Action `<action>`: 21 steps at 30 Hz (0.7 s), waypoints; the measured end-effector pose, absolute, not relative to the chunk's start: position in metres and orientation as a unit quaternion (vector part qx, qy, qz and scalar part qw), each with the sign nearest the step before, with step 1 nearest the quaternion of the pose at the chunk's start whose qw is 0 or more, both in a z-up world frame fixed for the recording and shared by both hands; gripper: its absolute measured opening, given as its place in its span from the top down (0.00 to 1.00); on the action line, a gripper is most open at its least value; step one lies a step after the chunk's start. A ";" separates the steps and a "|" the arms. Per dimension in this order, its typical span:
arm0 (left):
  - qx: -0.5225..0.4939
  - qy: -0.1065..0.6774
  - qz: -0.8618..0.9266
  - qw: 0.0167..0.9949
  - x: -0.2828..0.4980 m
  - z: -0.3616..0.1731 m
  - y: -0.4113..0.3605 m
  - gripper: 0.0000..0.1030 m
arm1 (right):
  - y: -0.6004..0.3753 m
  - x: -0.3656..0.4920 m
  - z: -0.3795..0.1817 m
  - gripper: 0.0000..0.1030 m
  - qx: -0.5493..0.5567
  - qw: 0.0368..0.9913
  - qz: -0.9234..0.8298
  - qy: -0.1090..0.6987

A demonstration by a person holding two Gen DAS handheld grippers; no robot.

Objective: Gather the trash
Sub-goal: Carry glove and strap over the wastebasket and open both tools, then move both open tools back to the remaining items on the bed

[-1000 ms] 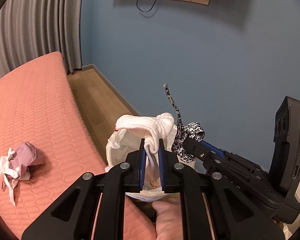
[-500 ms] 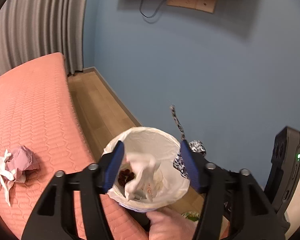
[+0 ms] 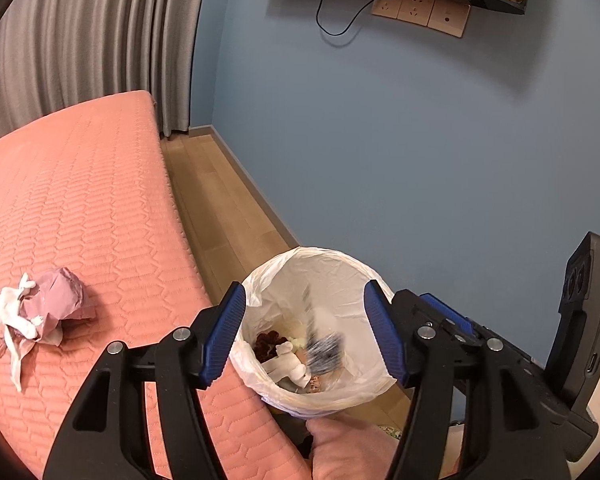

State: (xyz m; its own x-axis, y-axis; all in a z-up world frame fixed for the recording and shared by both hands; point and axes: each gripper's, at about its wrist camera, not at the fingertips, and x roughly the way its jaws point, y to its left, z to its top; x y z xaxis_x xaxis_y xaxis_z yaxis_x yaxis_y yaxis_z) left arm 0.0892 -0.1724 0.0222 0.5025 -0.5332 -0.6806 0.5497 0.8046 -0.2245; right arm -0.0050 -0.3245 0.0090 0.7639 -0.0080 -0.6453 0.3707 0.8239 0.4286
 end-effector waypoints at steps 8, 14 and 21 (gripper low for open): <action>0.001 0.392 -0.302 0.869 0.091 0.020 -0.160 0.43 | -0.310 0.001 0.010 0.62 0.269 0.897 -0.092 0.337; -0.014 0.394 -0.288 0.873 0.091 0.018 -0.143 0.43 | -0.291 0.009 0.010 0.61 0.254 0.898 -0.079 0.350; -0.038 0.402 -0.260 0.877 0.095 0.012 -0.111 0.43 | -0.269 0.016 0.011 0.61 0.237 0.900 -0.059 0.361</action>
State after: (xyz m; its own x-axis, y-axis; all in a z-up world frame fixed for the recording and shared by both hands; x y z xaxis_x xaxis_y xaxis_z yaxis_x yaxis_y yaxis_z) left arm 0.0953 -0.1113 0.0122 0.5416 -0.4865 -0.6856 0.4253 0.8620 -0.2757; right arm 0.0165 -0.2694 0.0110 0.7326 0.0639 -0.6777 0.2777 0.8809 0.3832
